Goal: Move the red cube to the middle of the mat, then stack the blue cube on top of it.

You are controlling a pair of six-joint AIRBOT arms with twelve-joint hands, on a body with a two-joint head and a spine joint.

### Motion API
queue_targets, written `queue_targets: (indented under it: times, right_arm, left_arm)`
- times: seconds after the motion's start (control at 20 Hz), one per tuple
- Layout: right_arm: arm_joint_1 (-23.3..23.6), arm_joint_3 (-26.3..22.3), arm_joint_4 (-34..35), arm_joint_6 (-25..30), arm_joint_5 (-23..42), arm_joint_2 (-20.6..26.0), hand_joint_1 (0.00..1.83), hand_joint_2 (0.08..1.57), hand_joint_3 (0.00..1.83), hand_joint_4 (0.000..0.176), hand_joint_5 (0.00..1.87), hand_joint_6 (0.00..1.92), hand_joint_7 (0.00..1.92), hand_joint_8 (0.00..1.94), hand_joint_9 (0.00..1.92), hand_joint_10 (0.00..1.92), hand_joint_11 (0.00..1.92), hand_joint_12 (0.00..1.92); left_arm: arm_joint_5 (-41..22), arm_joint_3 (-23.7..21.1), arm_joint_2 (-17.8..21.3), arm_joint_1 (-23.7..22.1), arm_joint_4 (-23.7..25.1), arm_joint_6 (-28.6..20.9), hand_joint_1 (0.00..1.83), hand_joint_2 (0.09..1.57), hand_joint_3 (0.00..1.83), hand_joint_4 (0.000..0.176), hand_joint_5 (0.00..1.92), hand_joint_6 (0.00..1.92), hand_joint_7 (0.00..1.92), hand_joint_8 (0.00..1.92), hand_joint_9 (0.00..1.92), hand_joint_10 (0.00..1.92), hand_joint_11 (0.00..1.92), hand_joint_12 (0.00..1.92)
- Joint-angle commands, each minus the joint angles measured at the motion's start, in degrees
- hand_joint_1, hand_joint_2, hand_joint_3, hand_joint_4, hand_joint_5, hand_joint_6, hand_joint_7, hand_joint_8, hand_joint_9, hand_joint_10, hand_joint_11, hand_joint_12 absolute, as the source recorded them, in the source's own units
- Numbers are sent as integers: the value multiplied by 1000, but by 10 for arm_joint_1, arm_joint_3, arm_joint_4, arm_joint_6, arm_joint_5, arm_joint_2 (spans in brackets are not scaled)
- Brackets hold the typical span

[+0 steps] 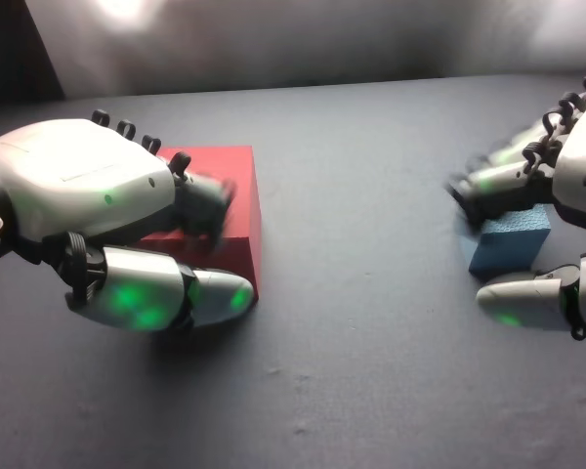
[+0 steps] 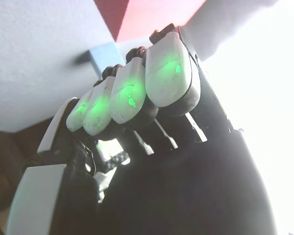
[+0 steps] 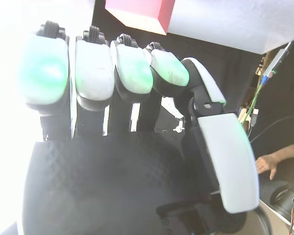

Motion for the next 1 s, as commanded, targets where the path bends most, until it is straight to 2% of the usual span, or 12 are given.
queue_targets:
  times: [0.0, 0.1, 0.25, 0.3, 0.35, 0.4, 0.45, 0.5, 0.55, 0.65, 0.75, 0.95]
  right_arm:
    - [8, -1, 10, 0, 64, 6, 0, 1223, 1, 0, 148, 0, 132, 1, 103, 2, 0, 196]
    - [8, -1, 10, 0, 64, 6, 0, 1222, 0, 0, 145, 0, 122, 0, 93, 1, 0, 175]
    - [8, -1, 10, 0, 64, 6, 0, 1223, 0, 0, 153, 2, 140, 4, 122, 7, 0, 262]
    - [8, -1, 10, 0, 64, 6, 0, 1223, 0, 0, 155, 2, 137, 2, 116, 3, 0, 252]
    - [8, -1, 10, 0, 64, 6, 0, 1226, 1, 0, 145, 2, 122, 2, 95, 4, 0, 196]
    - [8, -1, 10, 0, 64, 6, 0, 1227, 0, 0, 149, 2, 127, 4, 99, 5, 0, 205]
    - [8, -1, 10, 0, 64, 6, 0, 1224, 0, 0, 122, 1, 109, 2, 84, 2, 0, 164]
    - [8, -1, 10, 0, 64, 6, 0, 1226, 0, 0, 119, 1, 111, 3, 81, 1, 0, 140]
    - [8, -1, 10, 0, 64, 6, 0, 1229, 0, 0, 130, 1, 125, 2, 96, 3, 0, 182]
    - [7, -1, 10, -9, 65, 6, 48, 1222, 0, 0, 141, 3, 126, 2, 94, 2, 0, 168]
    - [1, -2, 78, -112, 70, 6, 54, 1213, 0, 0, 136, 2, 116, 2, 90, 3, 0, 172]
    - [-25, -1, 121, -127, 72, 8, 81, 1205, 0, 0, 150, 3, 128, 2, 102, 2, 0, 198]
  left_arm:
    - [-62, 2, 5, -5, 0, -1, 0, 1198, 12, 0, 206, 5, 166, 5, 134, 8, 0, 243]
    - [-62, 5, 5, -5, -2, -1, 0, 1196, 5, 0, 196, 0, 160, 0, 128, 2, 0, 225]
    - [-62, 7, 5, -6, -7, -1, 34, 1152, 0, 0, 195, 0, 155, 0, 133, 0, 0, 280]
    - [-62, 7, 5, -8, -7, -1, 282, 1041, 0, 0, 141, 0, 135, 0, 122, 0, 0, 250]
    - [-61, 8, 5, -11, -7, -1, 432, 975, 0, 0, 46, 0, 57, 3, 45, 0, 0, 64]
    - [-60, 8, 5, -14, -6, 0, 579, 923, 0, 0, 8, 0, 11, 0, 8, 0, 0, 12]
    - [-57, 8, 4, -18, -9, 3, 776, 776, 0, 0, 1, 0, 1, 0, 1, 0, 0, 2]
    - [-55, 7, 4, -21, -22, 17, 881, 743, 0, 0, 0, 0, 0, 0, 0, 0, 0, 0]
    - [-53, 6, 2, -25, -61, 51, 987, 706, 0, 0, 1, 0, 0, 0, 0, 0, 0, 0]
    - [-54, 6, 0, -30, -103, 95, 1133, 731, 0, 0, 19, 6, 0, 0, 0, 0, 0, 0]
    - [-62, 6, -4, -30, -153, 140, 1183, 771, 3, 0, 21, 5, 0, 0, 0, 0, 0, 0]
    - [-93, 11, -25, -6, -225, 186, 1219, 805, 16, 0, 32, 7, 0, 0, 0, 0, 0, 0]
